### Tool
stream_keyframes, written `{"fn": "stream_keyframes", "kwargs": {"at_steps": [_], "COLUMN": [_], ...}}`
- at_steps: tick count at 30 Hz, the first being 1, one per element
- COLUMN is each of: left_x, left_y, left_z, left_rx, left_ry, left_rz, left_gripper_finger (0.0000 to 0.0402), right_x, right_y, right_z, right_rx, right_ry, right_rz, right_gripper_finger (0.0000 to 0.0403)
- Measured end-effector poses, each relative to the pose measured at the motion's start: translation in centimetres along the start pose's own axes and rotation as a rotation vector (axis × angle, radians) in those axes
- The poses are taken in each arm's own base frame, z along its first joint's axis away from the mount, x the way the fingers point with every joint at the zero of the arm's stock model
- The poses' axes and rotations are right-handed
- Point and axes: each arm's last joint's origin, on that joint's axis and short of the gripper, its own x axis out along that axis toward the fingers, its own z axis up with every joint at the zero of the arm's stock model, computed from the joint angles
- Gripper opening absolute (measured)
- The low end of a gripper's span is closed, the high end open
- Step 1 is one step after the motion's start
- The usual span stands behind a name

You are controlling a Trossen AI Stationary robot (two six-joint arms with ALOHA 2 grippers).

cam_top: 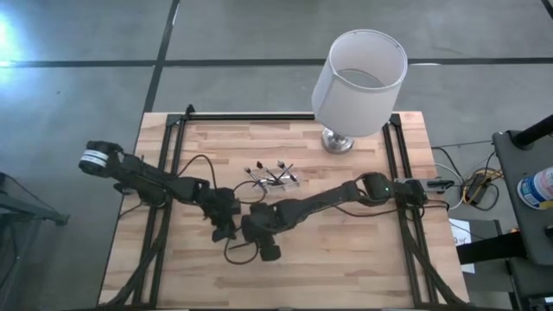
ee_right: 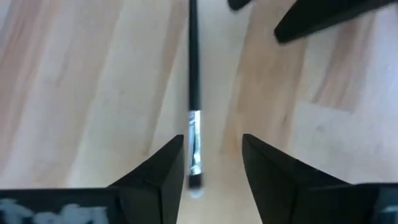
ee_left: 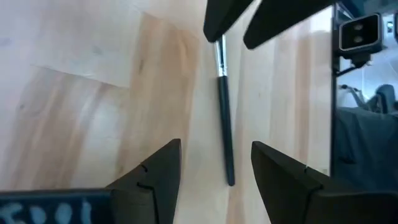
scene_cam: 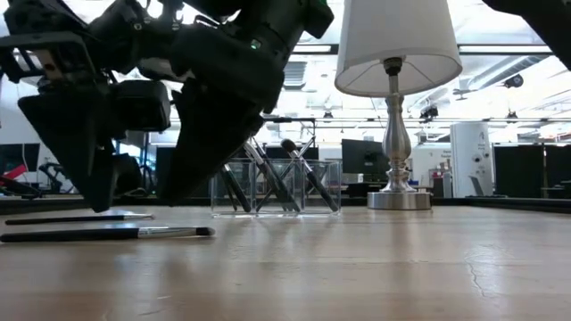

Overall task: Put items in baskets/containers
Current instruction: Put the foundation brush into the transparent organizer

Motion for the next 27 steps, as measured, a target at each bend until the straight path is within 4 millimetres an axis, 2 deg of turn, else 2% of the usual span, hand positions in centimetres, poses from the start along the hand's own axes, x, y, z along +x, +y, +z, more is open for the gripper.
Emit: {"fn": "stream_keyframes", "kwargs": {"at_steps": [5, 12, 23, 27], "left_x": [0.0, 0.1, 0.1, 0.1], "left_y": [0.3, 0.6, 0.7, 0.7], "left_z": [-0.3, -0.6, -0.8, -0.8], "left_rx": [-0.008, -0.017, -0.017, -0.015], "left_ry": [-0.003, 0.008, 0.012, 0.005], "left_rz": [0.022, 0.036, 0.04, 0.046], "left_gripper_finger": [0.0188, 0.0188, 0.0188, 0.0188], "right_x": [0.9, 2.4, 3.1, 3.1], "right_y": [0.1, 0.7, 1.8, 1.8], "right_z": [-0.2, -0.8, -2.1, -2.5], "right_rx": [-0.023, -0.064, -0.088, -0.087], "right_ry": [-0.001, 0.025, 0.144, 0.181], "right_rz": [-0.013, -0.018, -0.031, -0.031], "right_gripper_finger": [0.0154, 0.0123, 0.0027, 0.0017]}}
